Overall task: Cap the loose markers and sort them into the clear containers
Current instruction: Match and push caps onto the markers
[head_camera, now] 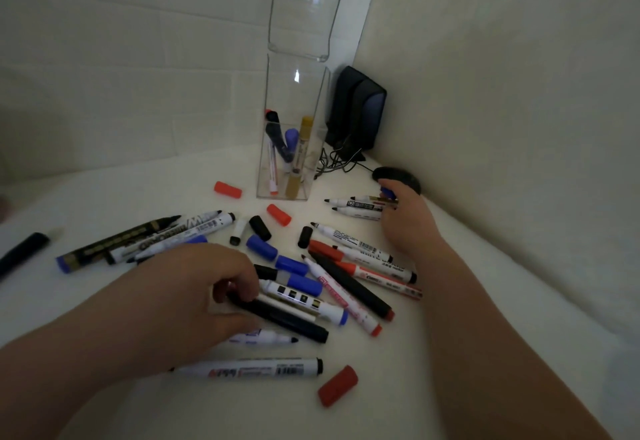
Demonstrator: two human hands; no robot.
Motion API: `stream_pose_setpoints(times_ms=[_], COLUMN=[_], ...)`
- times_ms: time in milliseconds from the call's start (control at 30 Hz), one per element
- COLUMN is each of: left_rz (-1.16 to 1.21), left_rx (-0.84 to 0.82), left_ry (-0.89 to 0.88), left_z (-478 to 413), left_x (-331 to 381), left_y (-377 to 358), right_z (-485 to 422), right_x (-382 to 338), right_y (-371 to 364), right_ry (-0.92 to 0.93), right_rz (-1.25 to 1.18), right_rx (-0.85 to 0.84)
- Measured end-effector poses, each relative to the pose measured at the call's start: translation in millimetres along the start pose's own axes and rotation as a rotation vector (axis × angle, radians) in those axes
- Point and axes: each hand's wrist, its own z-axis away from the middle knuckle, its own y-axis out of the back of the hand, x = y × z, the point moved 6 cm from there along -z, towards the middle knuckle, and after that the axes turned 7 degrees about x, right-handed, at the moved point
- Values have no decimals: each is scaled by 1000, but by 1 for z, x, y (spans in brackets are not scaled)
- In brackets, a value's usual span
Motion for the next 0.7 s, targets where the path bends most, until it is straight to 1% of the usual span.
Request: stream_pose_setpoints(times_ms=[133, 267, 433, 633, 700], left_rz=[121, 164, 178, 191, 198], left_rx=[102, 200, 245, 258, 279], left_ry=[-9, 0, -8, -23, -19], left_z=[-1, -4, -6, -8, -7], left_x=[8, 7, 6, 4, 3], left_y=[5, 4, 1, -4, -1], right_z=[0, -1, -4, -2, -2], right_x=[2, 5, 11, 14, 14], right_y=[1, 3, 7, 8, 11], right_ry=[-16, -25, -18, -32, -29], right_rz=[46, 127, 53, -55, -89], right_rx=[-23, -41, -44, -3, 39])
